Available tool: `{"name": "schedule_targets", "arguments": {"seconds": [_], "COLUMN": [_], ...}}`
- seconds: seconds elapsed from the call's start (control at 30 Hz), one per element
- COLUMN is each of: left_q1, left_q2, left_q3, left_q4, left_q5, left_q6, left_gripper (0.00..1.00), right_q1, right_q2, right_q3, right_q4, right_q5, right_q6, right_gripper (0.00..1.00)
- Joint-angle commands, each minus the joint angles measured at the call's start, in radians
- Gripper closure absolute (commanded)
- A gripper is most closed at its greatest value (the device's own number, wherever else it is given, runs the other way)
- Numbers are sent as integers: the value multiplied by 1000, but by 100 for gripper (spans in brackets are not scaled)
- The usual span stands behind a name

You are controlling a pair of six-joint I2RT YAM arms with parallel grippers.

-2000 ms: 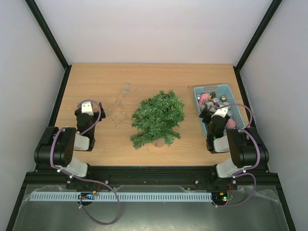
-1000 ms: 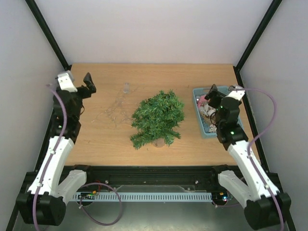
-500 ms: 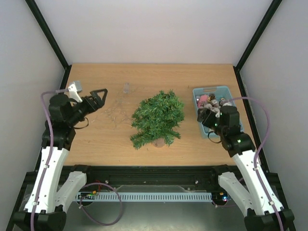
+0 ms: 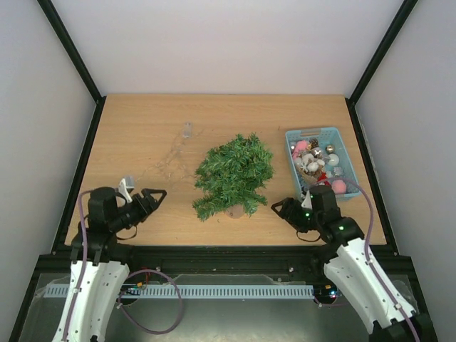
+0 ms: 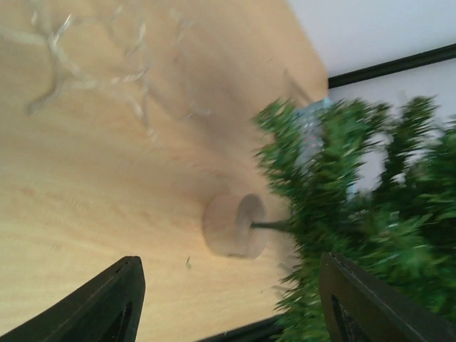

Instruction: Decorate the small christmas tree

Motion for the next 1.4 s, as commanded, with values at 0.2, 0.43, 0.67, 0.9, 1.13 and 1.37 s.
{"name": "schedule_targets", "arguments": {"seconds": [0.2,0.43,0.67,0.9,1.13,1.37], "left_q1": [-25,-298,-683,-703,-705,-704], "left_q2": [19,161,430,715,963,1096], "left_q3": [-132,-227,-304,-224,-165,-127], "left_q4": [-64,186,634,900,1112,1186], "left_q5": [62,-30,-232,-232,-202,-223], "left_q6": [11,-125,-361,-343,-351,-358], "left_gripper": [30,32,40,48,56,63], "right_q1": [176,306,332,333,333,332], "right_q2": [366,524,590,674,713,791], "right_q3": [-19,-20,-24,-13,-7,25], "right_q4": [289,513,605,685,718,763], "right_q5": [-1,1,5,6,32,39], "right_q6": [33,134,173,172,169,148], "right_gripper": [33,33,33,45,56,63]}}
